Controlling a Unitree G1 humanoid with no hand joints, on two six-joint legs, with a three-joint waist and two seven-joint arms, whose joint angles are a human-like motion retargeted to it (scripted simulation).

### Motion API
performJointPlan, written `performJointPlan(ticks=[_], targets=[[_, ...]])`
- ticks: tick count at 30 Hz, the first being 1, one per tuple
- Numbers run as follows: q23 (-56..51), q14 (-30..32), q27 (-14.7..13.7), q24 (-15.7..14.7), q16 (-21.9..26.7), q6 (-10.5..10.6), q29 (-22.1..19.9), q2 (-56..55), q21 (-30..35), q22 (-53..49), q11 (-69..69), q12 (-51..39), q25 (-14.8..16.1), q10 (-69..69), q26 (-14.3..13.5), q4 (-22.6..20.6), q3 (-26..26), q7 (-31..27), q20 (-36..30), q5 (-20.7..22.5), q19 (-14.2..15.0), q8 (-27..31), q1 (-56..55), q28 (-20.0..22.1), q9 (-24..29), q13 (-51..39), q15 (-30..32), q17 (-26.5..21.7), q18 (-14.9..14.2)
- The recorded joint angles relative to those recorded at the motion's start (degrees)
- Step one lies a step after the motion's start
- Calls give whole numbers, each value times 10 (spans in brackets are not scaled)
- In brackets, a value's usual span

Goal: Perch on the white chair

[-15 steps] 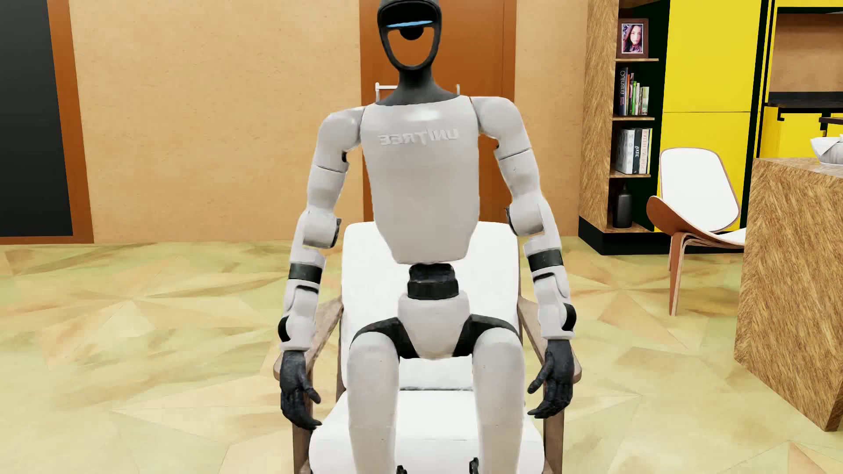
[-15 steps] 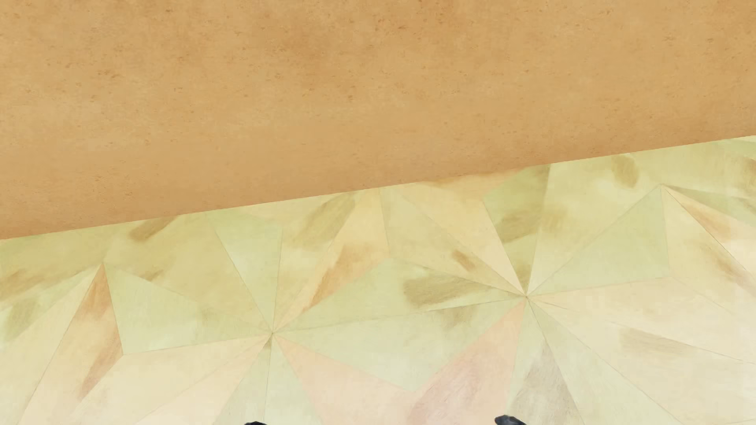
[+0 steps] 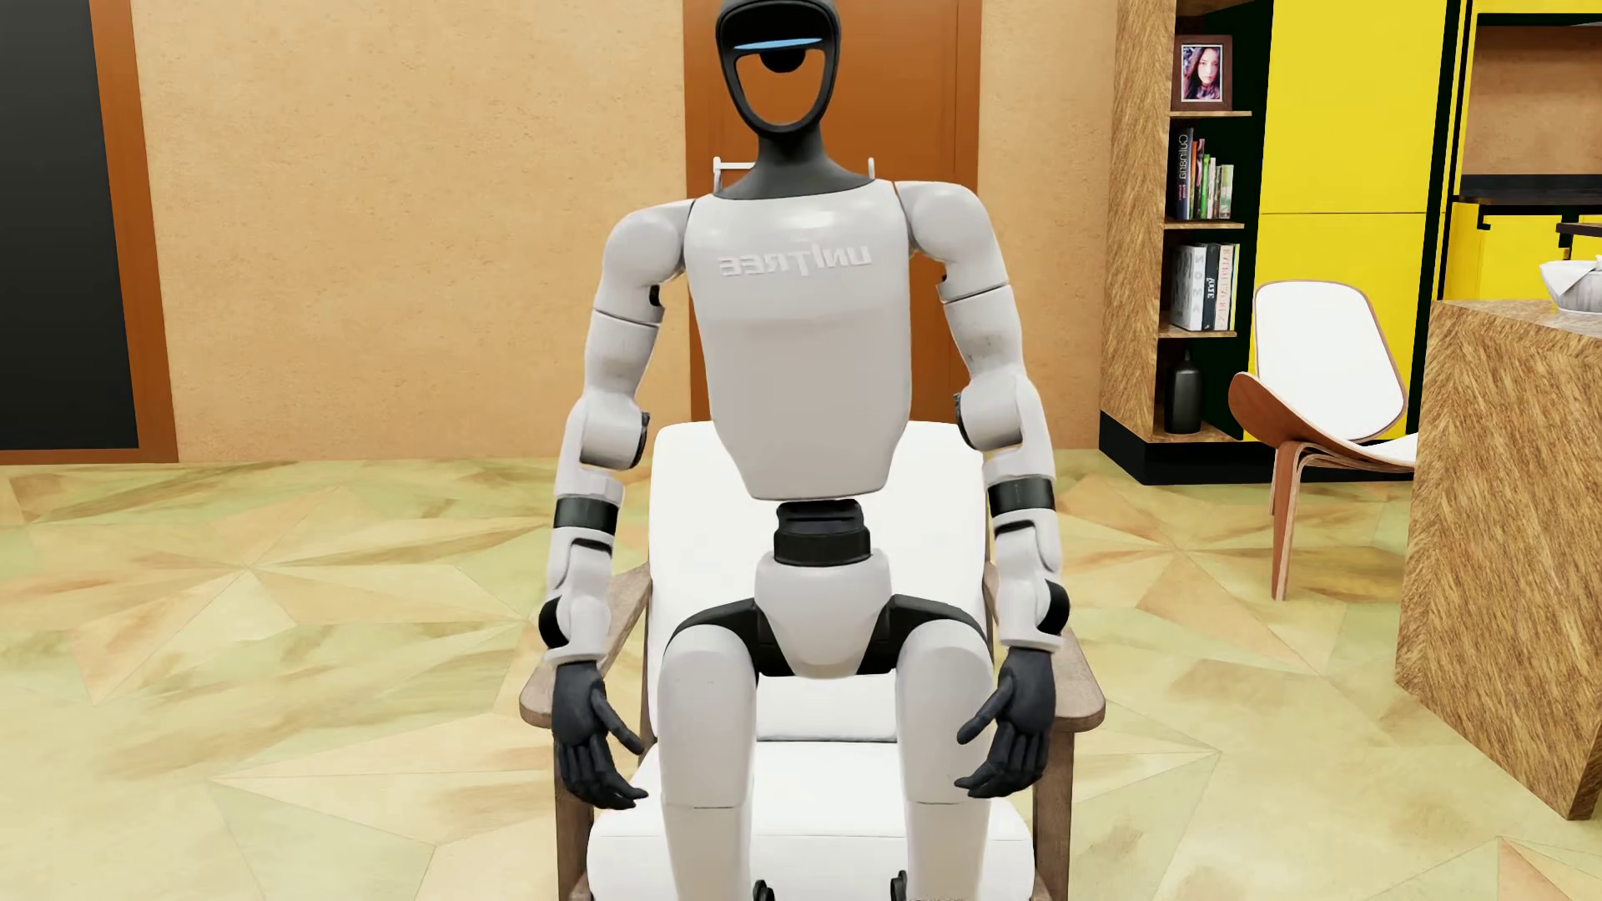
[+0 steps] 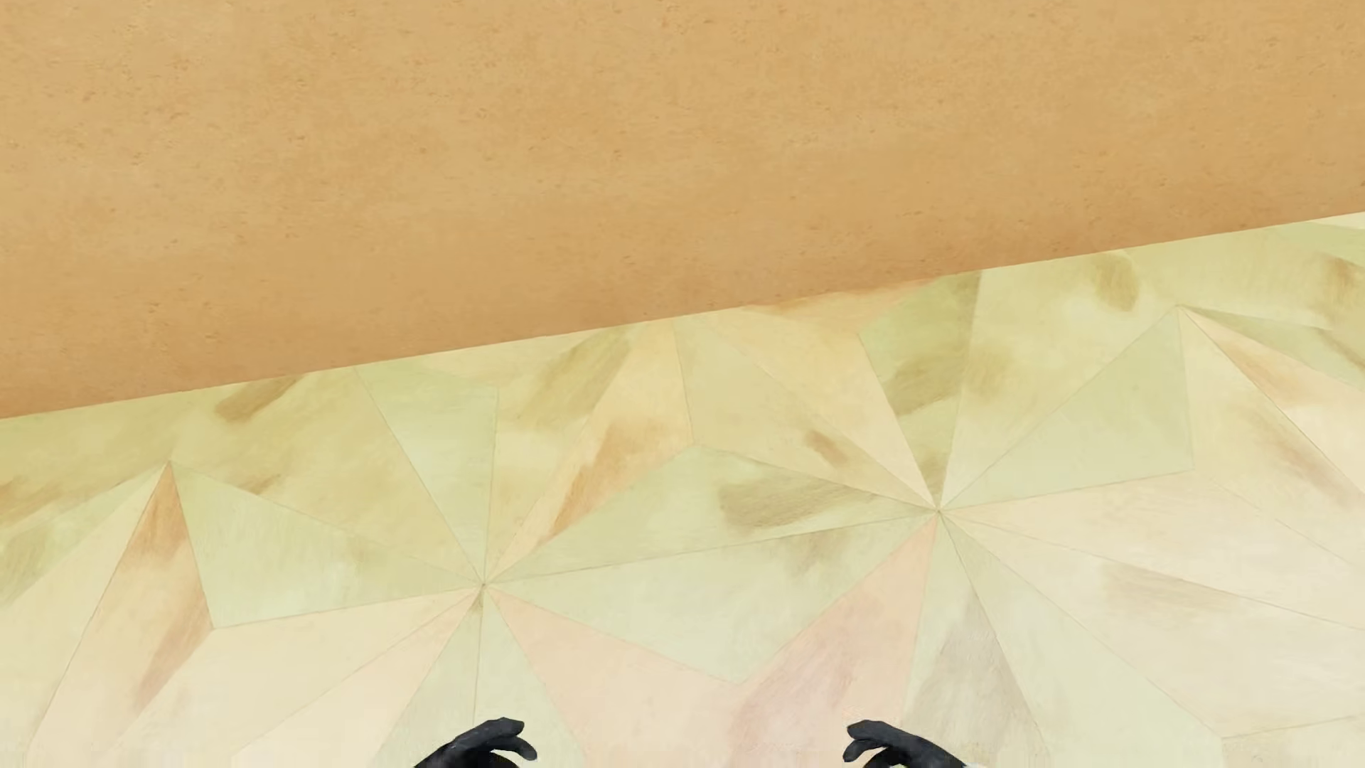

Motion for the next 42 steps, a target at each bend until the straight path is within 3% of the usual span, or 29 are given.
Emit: performJointPlan(ticks=[3, 5, 8, 11, 13, 16, 19, 20, 24, 28, 32, 35, 39, 42], targets=[[-26, 5, 0, 1, 3, -7, 7, -49, 21, -2, 52, -33, 5, 31, 4, 2, 5, -8, -17, -1, -5, 10, -41, 7, 20, -26, -10, 4, 4], [-40, -17, 3, -1, 8, -9, 6, -124, 51, -18, 134, -70, -1, 125, 9, 11, 8, -21, -37, -10, 0, 32, -126, 11, 47, -67, -25, 5, 1], [-55, -43, 6, -3, 15, -12, 1, -222, 108, -51, 243, -120, -10, 242, 11, 25, 11, -35, -67, -35, 26, 52, -229, 23, 104, -125, -45, 1, -15], [-104, -73, 6, -7, 28, -10, 13, -318, 178, -100, 352, -169, -27, 369, 10, 40, 11, -38, -96, -47, 30, 69, -336, 32, 172, -189, -68, -21, -27], [-174, -94, -3, 2, 53, -8, 21, -394, 233, -161, 432, -206, -34, 460, -1, 51, 11, -48, -124, -50, 31, 89, -418, 29, 219, -243, -85, -55, -38], [-273, -122, -40, 22, 119, -6, 4, -514, 330, -277, 552, -271, -57, 590, -43, 64, 10, -65, -184, -52, 41, 117, -545, 19, 280, -347, -110, -104, -48], [-376, -147, -74, 1, 203, -10, -7, -626, 434, -409, 668, -358, -68, 708, -62, 71, 13, -83, -240, -58, 56, 144, -659, 16, 337, -477, -140, -154, -58], [-410, -155, -69, -14, 228, -11, -19, -660, 466, -448, 706, -392, -57, 746, -59, 71, 15, -89, -261, -62, 61, 152, -694, 22, 354, -516, -149, -171, -63], [-576, -182, -57, -96, 339, -10, -182, -784, 570, -607, 847, -486, 15, 887, -74, 78, 18, -111, -321, -72, 80, 186, -824, 119, 405, -640, -181, -278, -85], [-694, -193, -65, -141, 431, -15, -284, -879, 613, -741, 954, -497, 44, 1004, -104, 95, 18, -138, -312, -69, 101, 209, -930, 212, 438, -704, -193, -354, -103], [-759, -185, -73, -154, 472, -19, -341, -934, 603, -824, 1029, -469, 47, 1083, -124, 98, 20, -158, -273, -64, 109, 224, -991, 257, 460, -703, -184, -410, -105], [-760, -163, -71, -148, 468, -19, -344, -937, 558, -832, 1059, -425, 37, 1112, -124, 99, 18, -163, -235, -64, 113, 231, -993, 263, 460, -655, -165, -417, -104], [-686, -121, -62, -110, 399, -21, -271, -883, 428, -754, 1048, -343, 11, 1093, -99, 97, 19, -154, -176, -67, 105, 229, -932, 198, 432, -514, -131, -370, -97], [-589, -119, -61, -59, 301, -13, -188, -817, 308, -661, 1056, -249, -24, 1102, -84, 94, 19, -149, -100, -70, 95, 225, -872, 150, 398, -395, -134, -290, -84]])
